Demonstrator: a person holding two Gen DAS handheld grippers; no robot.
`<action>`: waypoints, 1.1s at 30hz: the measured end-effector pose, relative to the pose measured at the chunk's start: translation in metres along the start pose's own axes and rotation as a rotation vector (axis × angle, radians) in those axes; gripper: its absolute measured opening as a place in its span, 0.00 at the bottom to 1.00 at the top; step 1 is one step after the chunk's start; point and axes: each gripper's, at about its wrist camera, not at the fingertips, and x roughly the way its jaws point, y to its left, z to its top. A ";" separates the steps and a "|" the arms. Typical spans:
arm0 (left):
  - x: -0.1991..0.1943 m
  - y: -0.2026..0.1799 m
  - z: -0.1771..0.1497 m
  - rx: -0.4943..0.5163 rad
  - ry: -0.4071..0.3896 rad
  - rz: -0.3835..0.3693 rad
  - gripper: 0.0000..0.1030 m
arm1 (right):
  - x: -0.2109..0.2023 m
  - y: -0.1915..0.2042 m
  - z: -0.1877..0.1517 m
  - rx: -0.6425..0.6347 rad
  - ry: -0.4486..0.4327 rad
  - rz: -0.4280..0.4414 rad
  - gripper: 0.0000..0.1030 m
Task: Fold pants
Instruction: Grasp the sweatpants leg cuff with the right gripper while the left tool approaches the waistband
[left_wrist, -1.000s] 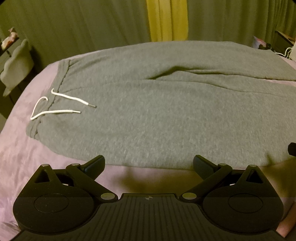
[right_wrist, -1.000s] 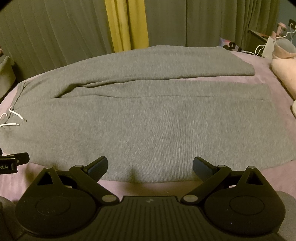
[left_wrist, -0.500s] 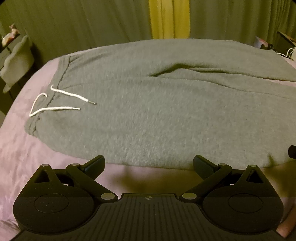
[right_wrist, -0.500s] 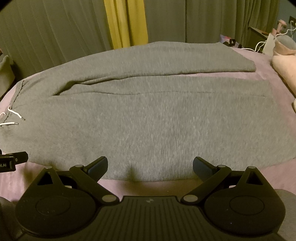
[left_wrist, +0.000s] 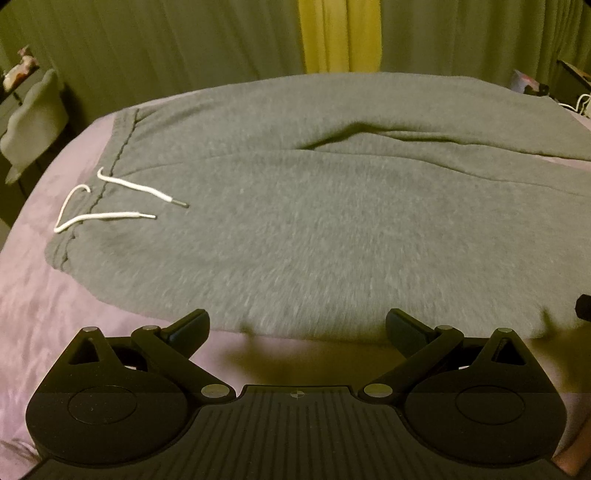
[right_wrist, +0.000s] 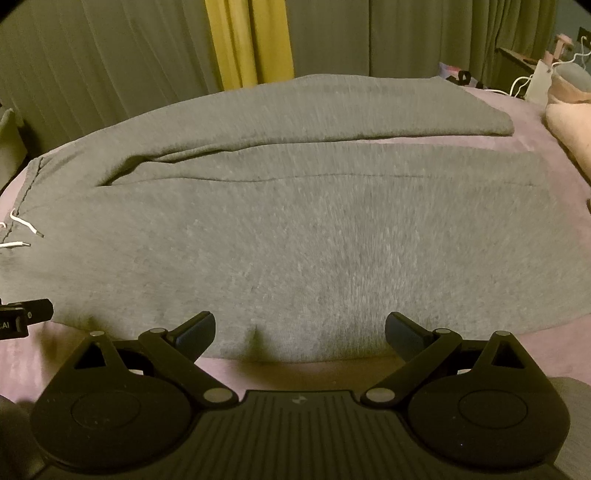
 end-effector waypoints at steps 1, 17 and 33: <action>0.001 0.000 0.001 -0.003 -0.004 0.006 1.00 | 0.000 -0.001 0.000 0.000 -0.007 0.006 0.96; 0.061 0.006 0.089 -0.315 -0.130 0.132 1.00 | 0.045 -0.030 0.058 0.103 -0.078 0.005 0.96; 0.133 0.054 0.077 -0.478 -0.276 0.291 1.00 | 0.191 -0.017 0.284 0.268 -0.107 -0.036 0.77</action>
